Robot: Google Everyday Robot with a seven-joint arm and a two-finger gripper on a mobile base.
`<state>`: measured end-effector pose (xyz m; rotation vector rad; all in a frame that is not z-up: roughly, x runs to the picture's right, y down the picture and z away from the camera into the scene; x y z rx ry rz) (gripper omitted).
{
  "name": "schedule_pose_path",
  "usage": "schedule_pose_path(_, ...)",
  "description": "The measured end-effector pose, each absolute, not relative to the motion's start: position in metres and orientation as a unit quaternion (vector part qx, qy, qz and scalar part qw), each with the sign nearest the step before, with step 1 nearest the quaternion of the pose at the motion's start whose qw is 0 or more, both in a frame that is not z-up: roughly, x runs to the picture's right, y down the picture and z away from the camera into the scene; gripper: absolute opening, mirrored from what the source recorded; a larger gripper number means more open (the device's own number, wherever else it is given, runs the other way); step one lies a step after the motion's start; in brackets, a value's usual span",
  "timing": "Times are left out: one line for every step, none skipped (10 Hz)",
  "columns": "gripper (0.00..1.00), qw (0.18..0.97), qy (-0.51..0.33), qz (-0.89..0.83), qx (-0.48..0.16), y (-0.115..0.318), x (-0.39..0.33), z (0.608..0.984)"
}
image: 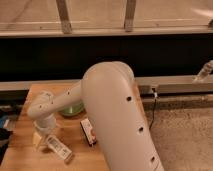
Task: Stand the bottle upright
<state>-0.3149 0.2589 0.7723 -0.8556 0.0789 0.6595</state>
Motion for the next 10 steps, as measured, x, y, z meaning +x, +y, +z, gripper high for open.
schedule_pose_path(0.80,0.857,0.039,0.315,-0.406,0.260,-0.316,0.773)
schedule_pose_path(0.80,0.857,0.042,0.314,-0.406,0.262,-0.317,0.772)
schedule_pose_path(0.80,0.858,0.045,0.314,-0.404,0.263,-0.316,0.772)
schedule_pose_path(0.80,0.859,0.050,0.314,-0.402,0.264,-0.314,0.772)
schedule_pose_path(0.80,0.859,0.052,0.314,-0.400,0.264,-0.312,0.771)
schedule_pose_path(0.80,0.859,0.055,0.316,-0.398,0.265,-0.309,0.771)
schedule_pose_path(0.80,0.859,0.058,0.318,-0.397,0.265,-0.306,0.770)
schedule_pose_path(0.80,0.858,0.059,0.320,-0.396,0.265,-0.303,0.770)
schedule_pose_path(0.80,0.858,0.059,0.321,-0.397,0.266,-0.304,0.771)
schedule_pose_path(0.80,0.858,0.057,0.318,-0.400,0.266,-0.307,0.772)
